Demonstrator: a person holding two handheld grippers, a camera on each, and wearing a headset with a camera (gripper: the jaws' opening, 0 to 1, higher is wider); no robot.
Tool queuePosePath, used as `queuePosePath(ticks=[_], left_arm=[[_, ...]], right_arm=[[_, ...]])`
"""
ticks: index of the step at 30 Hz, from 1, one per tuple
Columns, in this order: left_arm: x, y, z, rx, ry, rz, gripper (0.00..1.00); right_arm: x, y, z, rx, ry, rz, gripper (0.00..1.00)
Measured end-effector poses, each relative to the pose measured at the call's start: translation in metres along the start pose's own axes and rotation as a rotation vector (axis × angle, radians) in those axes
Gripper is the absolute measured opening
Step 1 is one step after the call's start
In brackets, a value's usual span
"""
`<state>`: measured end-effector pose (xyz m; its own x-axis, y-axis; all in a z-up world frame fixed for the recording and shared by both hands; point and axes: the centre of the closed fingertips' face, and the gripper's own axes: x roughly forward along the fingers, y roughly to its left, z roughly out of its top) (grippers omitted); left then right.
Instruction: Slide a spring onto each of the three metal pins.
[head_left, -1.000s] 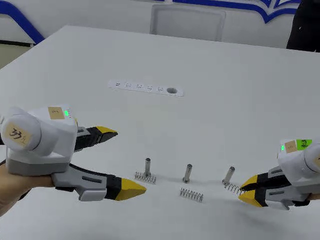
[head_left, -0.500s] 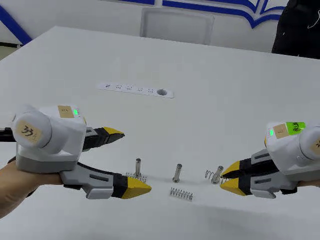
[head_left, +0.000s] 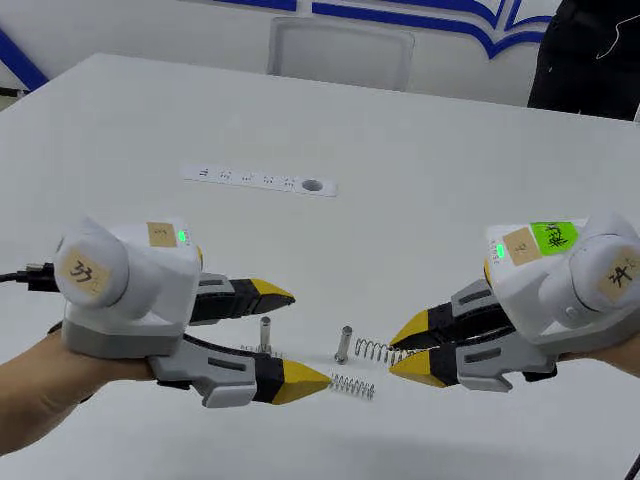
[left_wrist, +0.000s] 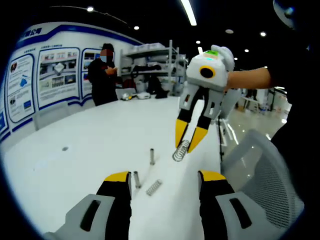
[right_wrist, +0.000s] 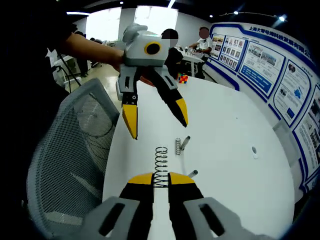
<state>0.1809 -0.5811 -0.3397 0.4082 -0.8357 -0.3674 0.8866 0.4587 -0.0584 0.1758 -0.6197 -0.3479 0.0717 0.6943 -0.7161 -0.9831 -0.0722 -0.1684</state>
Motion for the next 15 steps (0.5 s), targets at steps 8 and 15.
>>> queuePosePath(ticks=[8,15], left_arm=[[0.01,-0.021,0.001,0.031,0.003,-0.085,0.46],[0.011,-0.023,0.003,0.035,0.0,-0.103,0.32]], right_arm=[[0.007,0.012,0.006,-0.041,0.007,0.03,0.11],[0.011,0.02,0.013,-0.058,-0.005,0.051,0.11]])
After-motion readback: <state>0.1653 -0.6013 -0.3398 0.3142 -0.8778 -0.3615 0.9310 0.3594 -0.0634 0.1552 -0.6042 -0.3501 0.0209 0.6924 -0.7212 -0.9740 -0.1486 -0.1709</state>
